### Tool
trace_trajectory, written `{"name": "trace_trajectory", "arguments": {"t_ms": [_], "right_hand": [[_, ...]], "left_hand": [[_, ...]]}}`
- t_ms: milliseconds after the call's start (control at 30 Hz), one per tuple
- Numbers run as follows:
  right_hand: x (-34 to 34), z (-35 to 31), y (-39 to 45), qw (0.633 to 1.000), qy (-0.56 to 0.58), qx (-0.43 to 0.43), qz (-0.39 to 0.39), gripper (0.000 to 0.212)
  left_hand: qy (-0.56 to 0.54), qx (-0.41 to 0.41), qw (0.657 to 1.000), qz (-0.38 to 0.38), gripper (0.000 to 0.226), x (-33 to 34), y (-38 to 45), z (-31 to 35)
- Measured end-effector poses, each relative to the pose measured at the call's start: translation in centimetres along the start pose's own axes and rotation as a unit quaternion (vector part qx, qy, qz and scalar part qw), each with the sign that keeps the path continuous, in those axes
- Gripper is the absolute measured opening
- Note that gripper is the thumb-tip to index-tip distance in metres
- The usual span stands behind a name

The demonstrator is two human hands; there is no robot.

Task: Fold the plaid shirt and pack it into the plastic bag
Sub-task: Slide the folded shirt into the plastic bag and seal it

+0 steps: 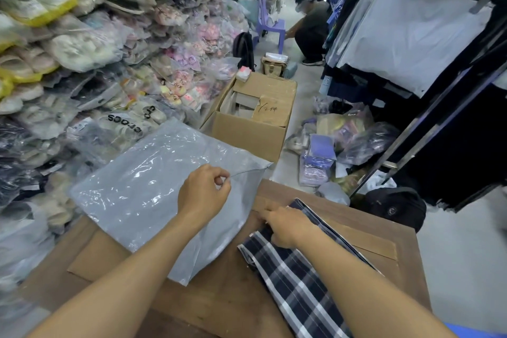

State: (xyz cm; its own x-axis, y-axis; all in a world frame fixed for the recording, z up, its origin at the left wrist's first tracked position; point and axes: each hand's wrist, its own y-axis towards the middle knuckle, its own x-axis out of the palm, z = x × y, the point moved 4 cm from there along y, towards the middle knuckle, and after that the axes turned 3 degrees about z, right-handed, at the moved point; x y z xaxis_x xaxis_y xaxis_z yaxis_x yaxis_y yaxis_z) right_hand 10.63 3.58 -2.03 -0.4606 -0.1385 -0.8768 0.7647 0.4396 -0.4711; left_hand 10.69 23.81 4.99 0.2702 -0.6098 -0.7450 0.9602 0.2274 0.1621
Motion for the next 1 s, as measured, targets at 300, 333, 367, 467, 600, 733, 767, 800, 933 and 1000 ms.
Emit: {"name": "trace_trajectory", "arguments": {"t_ms": [300, 333, 367, 467, 600, 733, 767, 800, 933, 1000], "right_hand": [[-0.9, -0.8, -1.7, 0.999, -0.036, -0.004, 0.040, 0.029], [-1.7, -1.4, -2.2, 0.997, -0.035, -0.015, 0.067, 0.027], [-2.5, -2.1, -2.8, 0.994, -0.032, -0.030, 0.098, 0.027], [-4.5, -4.7, -4.2, 0.977, -0.032, -0.111, 0.180, 0.028], [-4.8, -7.7, -3.9, 0.953, -0.005, -0.222, 0.204, 0.016], [-3.7, -8.1, -2.3, 0.954, -0.009, -0.227, 0.194, 0.024], [-3.6, -8.0, -1.9, 0.958, -0.005, -0.217, 0.187, 0.025], [-3.5, -7.8, -1.6, 0.963, -0.001, -0.201, 0.183, 0.027], [-3.2, -6.8, 0.0, 0.975, 0.030, -0.127, 0.178, 0.051], [-2.8, -6.3, 1.1, 0.979, 0.036, -0.092, 0.181, 0.059]], "left_hand": [[-0.016, -0.015, 0.999, -0.040, 0.010, 2.2, -0.2, -0.5], [-0.016, -0.014, 0.999, -0.041, 0.010, 2.4, -0.2, -0.5], [-0.016, -0.014, 0.999, -0.045, 0.010, 2.6, -0.1, -0.5], [-0.027, -0.014, 0.998, -0.063, 0.011, 2.9, 0.0, -0.5], [-0.041, 0.014, 0.997, -0.066, 0.012, 2.8, -0.1, -0.3], [-0.053, 0.030, 0.997, -0.057, 0.015, 1.9, -0.3, -0.7], [-0.056, 0.033, 0.996, -0.058, 0.016, 1.7, -0.4, -0.8], [-0.056, 0.039, 0.996, -0.064, 0.016, 1.5, -0.6, -0.7], [-0.055, 0.068, 0.990, -0.112, 0.017, 0.9, -1.6, 0.0], [-0.058, 0.079, 0.988, -0.120, 0.017, 0.7, -1.8, 0.6]]}}
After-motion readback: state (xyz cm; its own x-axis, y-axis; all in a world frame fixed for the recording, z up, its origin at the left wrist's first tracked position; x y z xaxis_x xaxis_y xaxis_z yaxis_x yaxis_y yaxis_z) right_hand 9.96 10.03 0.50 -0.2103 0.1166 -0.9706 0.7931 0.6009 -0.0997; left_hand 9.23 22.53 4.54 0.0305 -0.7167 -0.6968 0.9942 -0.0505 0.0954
